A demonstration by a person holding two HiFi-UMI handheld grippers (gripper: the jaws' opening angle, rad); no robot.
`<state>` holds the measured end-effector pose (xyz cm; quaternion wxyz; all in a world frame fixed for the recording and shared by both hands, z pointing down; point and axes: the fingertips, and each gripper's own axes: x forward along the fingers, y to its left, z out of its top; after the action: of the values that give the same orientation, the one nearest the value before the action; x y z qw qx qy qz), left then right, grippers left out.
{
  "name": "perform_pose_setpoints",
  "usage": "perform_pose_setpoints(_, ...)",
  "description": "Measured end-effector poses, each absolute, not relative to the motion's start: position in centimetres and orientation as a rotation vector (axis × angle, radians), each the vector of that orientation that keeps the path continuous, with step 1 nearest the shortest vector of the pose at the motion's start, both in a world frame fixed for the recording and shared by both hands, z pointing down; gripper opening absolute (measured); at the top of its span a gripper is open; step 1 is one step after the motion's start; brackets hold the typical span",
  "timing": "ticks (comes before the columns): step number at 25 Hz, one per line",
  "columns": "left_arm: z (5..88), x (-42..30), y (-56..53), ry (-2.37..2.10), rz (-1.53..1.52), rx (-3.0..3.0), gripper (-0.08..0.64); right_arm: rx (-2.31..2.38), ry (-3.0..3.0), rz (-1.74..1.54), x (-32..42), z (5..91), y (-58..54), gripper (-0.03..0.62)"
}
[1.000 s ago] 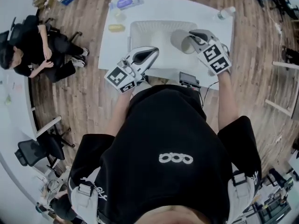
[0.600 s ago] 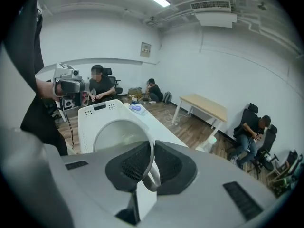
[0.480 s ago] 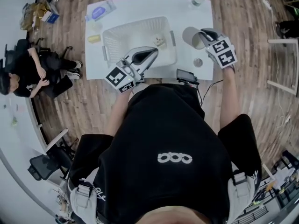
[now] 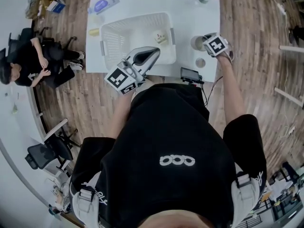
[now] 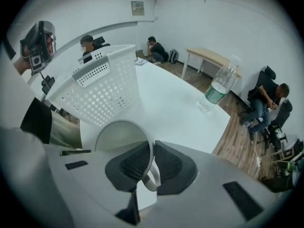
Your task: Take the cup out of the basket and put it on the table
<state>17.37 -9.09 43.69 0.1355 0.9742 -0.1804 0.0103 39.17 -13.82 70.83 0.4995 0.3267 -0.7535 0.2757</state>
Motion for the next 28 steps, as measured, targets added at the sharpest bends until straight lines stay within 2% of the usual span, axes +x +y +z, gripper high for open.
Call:
perform_pose_setpoints(17, 45.0, 16.0, -9.4, -0.650, 0.011, 2.758, 0.009, 0.639, -1.797, 0.800, 37.4, 77.2, -12.7, 0.041)
perform_pose_setpoints(23, 45.1, 15.8, -9.5, -0.616, 0.001, 2.763, 0.008, 0.735, -1.782, 0.746, 39.5, 75.5, -13.9, 0.041)
perform_pose_setpoints(28, 44.7, 14.6, -9.9, -0.579, -0.006, 2.775, 0.009, 0.882, -1.828, 0.697, 39.9, 70.2, -14.0, 0.041)
